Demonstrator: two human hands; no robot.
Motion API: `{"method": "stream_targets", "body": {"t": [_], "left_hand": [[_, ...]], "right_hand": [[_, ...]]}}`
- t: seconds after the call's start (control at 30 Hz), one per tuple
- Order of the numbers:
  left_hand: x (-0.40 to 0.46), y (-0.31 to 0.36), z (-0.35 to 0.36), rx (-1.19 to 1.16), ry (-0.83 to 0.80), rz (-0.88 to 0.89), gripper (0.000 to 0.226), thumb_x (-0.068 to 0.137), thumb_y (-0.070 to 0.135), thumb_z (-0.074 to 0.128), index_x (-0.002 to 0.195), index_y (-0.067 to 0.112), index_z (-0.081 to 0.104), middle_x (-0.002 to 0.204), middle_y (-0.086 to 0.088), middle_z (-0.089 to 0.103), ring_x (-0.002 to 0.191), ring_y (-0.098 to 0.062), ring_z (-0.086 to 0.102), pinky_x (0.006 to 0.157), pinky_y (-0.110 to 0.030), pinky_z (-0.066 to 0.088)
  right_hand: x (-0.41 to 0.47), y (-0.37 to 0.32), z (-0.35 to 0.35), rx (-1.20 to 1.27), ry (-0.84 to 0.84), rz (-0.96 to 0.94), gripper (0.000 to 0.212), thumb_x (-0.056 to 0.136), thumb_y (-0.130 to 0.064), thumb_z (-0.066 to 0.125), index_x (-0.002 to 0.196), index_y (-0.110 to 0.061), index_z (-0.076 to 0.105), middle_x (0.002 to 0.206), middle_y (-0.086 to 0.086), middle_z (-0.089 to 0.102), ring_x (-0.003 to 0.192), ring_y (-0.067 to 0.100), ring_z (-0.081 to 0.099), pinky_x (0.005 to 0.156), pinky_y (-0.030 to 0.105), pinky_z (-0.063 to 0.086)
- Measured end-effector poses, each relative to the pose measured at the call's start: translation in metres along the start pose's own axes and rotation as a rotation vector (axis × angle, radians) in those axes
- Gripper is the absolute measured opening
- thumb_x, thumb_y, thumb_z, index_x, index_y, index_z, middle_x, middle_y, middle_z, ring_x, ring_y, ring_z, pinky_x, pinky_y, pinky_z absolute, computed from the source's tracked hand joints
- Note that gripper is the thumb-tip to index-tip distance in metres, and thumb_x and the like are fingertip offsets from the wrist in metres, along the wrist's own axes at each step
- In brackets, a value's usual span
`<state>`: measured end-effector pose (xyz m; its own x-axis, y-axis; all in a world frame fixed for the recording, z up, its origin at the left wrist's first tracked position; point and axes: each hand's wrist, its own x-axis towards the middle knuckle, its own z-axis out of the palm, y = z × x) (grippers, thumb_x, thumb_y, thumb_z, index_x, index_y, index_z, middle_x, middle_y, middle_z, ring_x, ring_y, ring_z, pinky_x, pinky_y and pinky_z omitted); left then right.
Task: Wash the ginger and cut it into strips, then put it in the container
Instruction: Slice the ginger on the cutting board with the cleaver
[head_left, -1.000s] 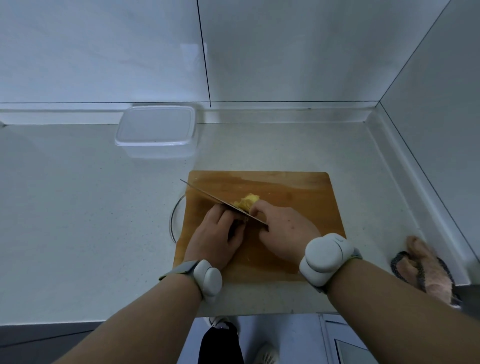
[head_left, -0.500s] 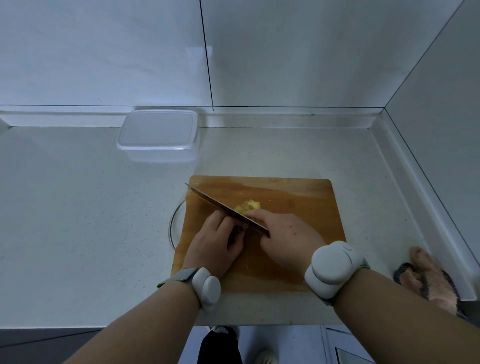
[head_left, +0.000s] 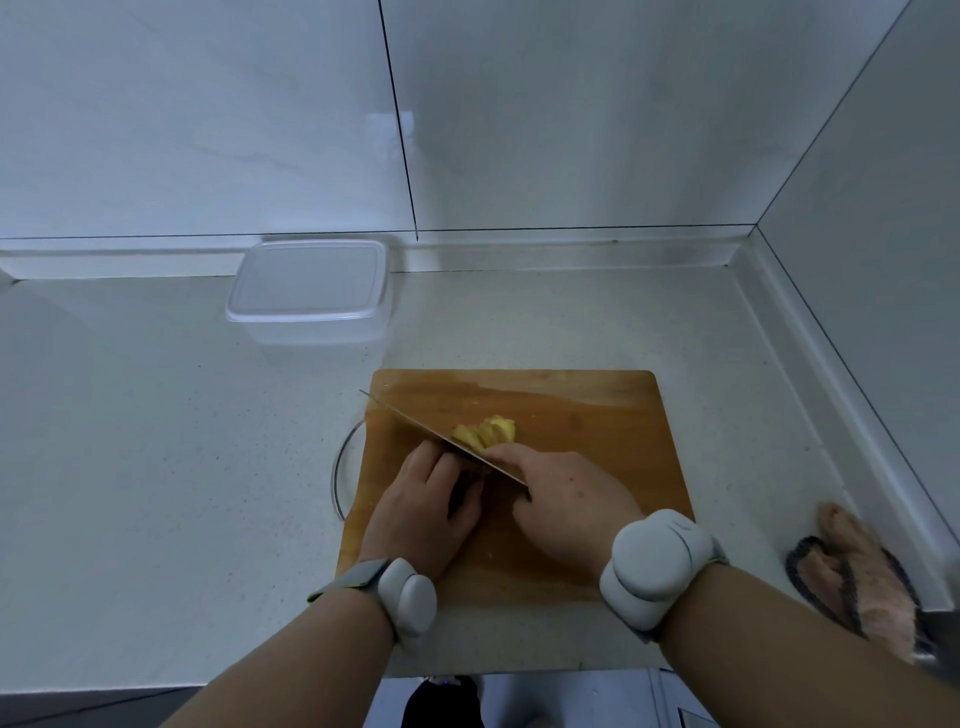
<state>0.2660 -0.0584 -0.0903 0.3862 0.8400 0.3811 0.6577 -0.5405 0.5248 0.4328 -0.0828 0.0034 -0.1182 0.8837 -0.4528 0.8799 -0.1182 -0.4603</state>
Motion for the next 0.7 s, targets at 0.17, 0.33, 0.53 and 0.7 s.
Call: {"method": "stream_targets", "body": {"t": [0.17, 0.33, 0.53, 0.7], "left_hand": [[0.0, 0.001, -0.001, 0.012, 0.011, 0.016, 0.024, 0.087, 0.03, 0.055, 0.096, 0.011, 0.066, 0.095, -0.002, 0.058, 0.081, -0.014, 0.055, 0.068, -0.018, 0.048], [0.001, 0.002, -0.002, 0.017, 0.013, 0.008, 0.024, 0.087, 0.032, 0.054, 0.097, 0.013, 0.064, 0.095, 0.0, 0.058, 0.081, -0.011, 0.054, 0.069, -0.015, 0.045], [0.0, 0.001, -0.002, 0.0, 0.0, 0.009, 0.022, 0.088, 0.031, 0.056, 0.098, 0.014, 0.065, 0.099, 0.001, 0.058, 0.085, -0.012, 0.055, 0.071, -0.016, 0.046], [0.0, 0.001, -0.003, 0.014, -0.009, 0.006, 0.02, 0.089, 0.032, 0.055, 0.098, 0.016, 0.063, 0.1, 0.003, 0.058, 0.084, -0.01, 0.054, 0.069, -0.018, 0.048]], "right_hand": [[-0.004, 0.001, 0.002, 0.034, 0.067, 0.032, 0.052, 0.097, -0.017, 0.047, 0.142, -0.04, 0.035, 0.089, -0.005, 0.062, 0.069, 0.015, 0.06, 0.058, 0.029, 0.051], [-0.007, 0.002, -0.001, 0.019, 0.034, -0.015, 0.048, 0.098, -0.014, 0.045, 0.136, -0.042, 0.037, 0.077, -0.007, 0.056, 0.063, 0.013, 0.055, 0.053, 0.025, 0.045], [-0.006, 0.001, -0.009, 0.047, 0.07, -0.016, 0.047, 0.098, -0.016, 0.046, 0.138, -0.041, 0.04, 0.078, -0.009, 0.057, 0.063, 0.013, 0.058, 0.058, 0.029, 0.053], [-0.005, -0.003, -0.024, 0.09, 0.109, -0.032, 0.033, 0.098, -0.017, 0.048, 0.126, -0.036, 0.051, 0.078, -0.01, 0.056, 0.063, 0.011, 0.055, 0.061, 0.029, 0.053]]}}
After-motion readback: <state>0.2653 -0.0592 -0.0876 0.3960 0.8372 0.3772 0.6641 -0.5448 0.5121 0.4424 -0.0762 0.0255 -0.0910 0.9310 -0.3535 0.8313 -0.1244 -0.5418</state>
